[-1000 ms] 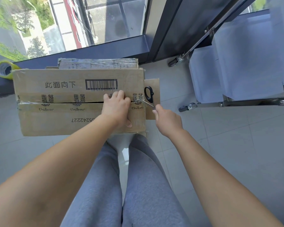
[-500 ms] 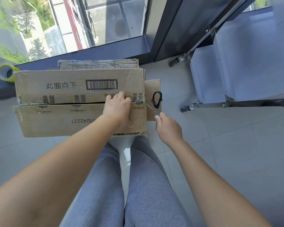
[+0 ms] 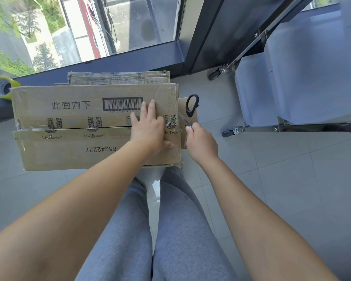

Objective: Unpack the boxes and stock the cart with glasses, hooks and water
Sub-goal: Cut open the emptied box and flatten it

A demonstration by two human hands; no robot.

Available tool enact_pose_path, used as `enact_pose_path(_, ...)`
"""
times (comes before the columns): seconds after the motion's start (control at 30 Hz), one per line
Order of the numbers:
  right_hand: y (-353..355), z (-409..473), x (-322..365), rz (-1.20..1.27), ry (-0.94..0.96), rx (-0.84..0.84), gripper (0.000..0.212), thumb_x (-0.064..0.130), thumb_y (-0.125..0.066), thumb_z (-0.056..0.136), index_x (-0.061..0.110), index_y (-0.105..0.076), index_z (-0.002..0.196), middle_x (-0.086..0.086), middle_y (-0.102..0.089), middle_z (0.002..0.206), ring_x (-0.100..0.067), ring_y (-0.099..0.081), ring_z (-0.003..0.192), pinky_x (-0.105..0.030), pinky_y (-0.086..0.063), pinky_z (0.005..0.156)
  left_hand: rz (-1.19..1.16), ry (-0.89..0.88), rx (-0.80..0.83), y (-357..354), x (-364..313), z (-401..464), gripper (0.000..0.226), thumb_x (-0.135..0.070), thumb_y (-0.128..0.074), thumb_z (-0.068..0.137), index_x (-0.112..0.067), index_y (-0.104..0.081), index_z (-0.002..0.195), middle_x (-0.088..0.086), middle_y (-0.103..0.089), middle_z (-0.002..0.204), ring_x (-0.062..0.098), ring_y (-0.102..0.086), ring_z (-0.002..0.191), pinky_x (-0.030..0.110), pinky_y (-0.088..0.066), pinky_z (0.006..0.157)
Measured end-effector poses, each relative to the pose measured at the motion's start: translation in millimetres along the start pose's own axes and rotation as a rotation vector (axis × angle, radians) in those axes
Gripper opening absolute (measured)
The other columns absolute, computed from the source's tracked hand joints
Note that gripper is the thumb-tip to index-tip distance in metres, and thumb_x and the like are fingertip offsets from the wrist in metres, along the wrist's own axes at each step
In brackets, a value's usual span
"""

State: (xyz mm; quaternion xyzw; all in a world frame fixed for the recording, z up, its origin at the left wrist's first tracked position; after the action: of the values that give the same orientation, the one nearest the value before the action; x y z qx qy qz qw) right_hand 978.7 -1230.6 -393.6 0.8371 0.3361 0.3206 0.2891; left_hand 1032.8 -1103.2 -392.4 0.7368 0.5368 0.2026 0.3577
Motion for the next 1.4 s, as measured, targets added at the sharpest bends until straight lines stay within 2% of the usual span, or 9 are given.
enact_pose_path(0.13, 5, -2, 8, -0.151, 0.022, -0.028, 0.028, 0.027, -0.026, 0.104, 0.008, -0.046, 0.104, -0.016, -0.062, 0.099, -0.031, -0.044, 0.076, -0.033, -0.030, 0.063, 0.024, -0.012, 0.045, 2, 1, 5, 0.077, -0.064, -0.061, 0.076, -0.010, -0.046, 0.129, 0.015, 0.008, 0.157, 0.037, 0.006, 0.144, 0.060, -0.004, 0.112)
enact_pose_path(0.23, 5, -5, 12, -0.231, 0.035, -0.022, 0.028, 0.024, -0.024, 0.104, 0.007, -0.045, 0.111, -0.017, -0.064, 0.104, -0.034, -0.057, 0.088, -0.032, -0.030, 0.063, 0.030, -0.015, 0.074, 1, 2, 6, 0.076, -0.064, -0.061, 0.076, -0.010, -0.047, 0.128, 0.015, 0.009, 0.157, 0.039, 0.005, 0.144, 0.063, -0.003, 0.110)
enact_pose_path(0.73, -37, -68, -28, -0.181, 0.019, 0.151, 0.031, 0.029, -0.026, 0.103, 0.007, -0.047, 0.105, -0.017, -0.064, 0.099, -0.035, -0.058, 0.088, -0.032, -0.031, 0.062, -0.048, -0.047, 0.160, 9, 3, 4, 0.060, -0.062, -0.064, 0.075, -0.015, -0.062, 0.111, 0.014, 0.004, 0.158, 0.039, 0.006, 0.144, 0.064, -0.004, 0.110)
enact_pose_path(0.8, -41, -75, -32, -0.093, -0.008, 0.134, 0.030, 0.030, -0.027, 0.103, 0.008, -0.045, 0.095, -0.017, -0.063, 0.094, -0.035, -0.053, 0.079, -0.033, -0.031, 0.060, -0.184, -0.014, 0.071, 12, 7, 3, 0.055, -0.065, -0.049, 0.084, -0.017, -0.068, 0.103, 0.009, -0.008, 0.158, 0.032, -0.002, 0.145, 0.060, -0.008, 0.111)
enact_pose_path(0.87, -35, -70, -30, 0.056, -0.048, 0.055, 0.029, 0.029, -0.029, 0.102, 0.012, -0.038, 0.080, -0.018, -0.060, 0.084, -0.031, -0.044, 0.070, -0.034, -0.028, 0.058, -0.361, 0.092, -0.124, 18, 19, 3, 0.046, -0.053, -0.041, 0.094, -0.016, -0.069, 0.099, 0.008, -0.034, 0.148, 0.028, -0.026, 0.136, 0.050, -0.024, 0.106)
enact_pose_path(0.97, -19, -51, -21, 0.202, -0.055, -0.069, 0.039, 0.027, -0.033, 0.102, 0.019, -0.023, 0.065, -0.007, -0.046, 0.068, -0.030, -0.039, 0.068, -0.035, -0.026, 0.057, -0.282, 0.153, -0.245, 24, 30, 8, 0.025, -0.032, -0.051, 0.093, -0.017, -0.060, 0.112, 0.009, -0.052, 0.122, 0.030, -0.046, 0.114, 0.041, -0.036, 0.092)
enact_pose_path(1.1, -8, -27, -13, 0.239, -0.069, -0.077, 0.040, 0.028, -0.033, 0.101, 0.019, -0.023, 0.063, -0.001, -0.039, 0.063, -0.029, -0.041, 0.069, -0.033, -0.027, 0.058, -0.081, 0.067, -0.215, 25, 21, 19, 0.047, -0.039, -0.065, 0.084, -0.015, -0.047, 0.121, 0.010, -0.049, 0.122, 0.031, -0.045, 0.115, 0.044, -0.034, 0.094)
enact_pose_path(1.23, -7, -11, -9, 0.231, -0.059, -0.059, 0.039, 0.029, -0.032, 0.101, 0.020, -0.027, 0.064, -0.005, -0.047, 0.072, -0.029, -0.045, 0.072, -0.032, -0.031, 0.060, -0.047, -0.025, -0.210, 30, 24, 24, 0.073, -0.052, -0.072, 0.072, -0.021, -0.038, 0.128, 0.008, -0.037, 0.130, 0.029, -0.035, 0.121, 0.047, -0.031, 0.097)
enact_pose_path(1.4, -3, -4, -3, 0.155, -0.034, -0.009, 0.039, 0.029, -0.031, 0.102, 0.021, -0.025, 0.064, 0.001, -0.041, 0.066, -0.027, -0.042, 0.070, -0.032, -0.026, 0.053, 0.108, -0.068, -0.083, 39, 19, 30, 0.109, -0.063, -0.070, 0.066, -0.019, -0.012, 0.148, 0.006, -0.004, 0.157, 0.031, -0.010, 0.142, 0.063, -0.015, 0.108)
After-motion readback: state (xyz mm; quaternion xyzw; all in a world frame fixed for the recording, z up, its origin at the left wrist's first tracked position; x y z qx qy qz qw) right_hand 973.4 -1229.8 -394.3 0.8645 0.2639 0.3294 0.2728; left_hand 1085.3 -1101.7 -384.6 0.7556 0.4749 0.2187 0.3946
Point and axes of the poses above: each hand's wrist, its own z-axis towards the middle knuckle, its own y-axis out of the back of the hand, x = y × z, the point moved 4 cm from there along z, towards the middle knuckle
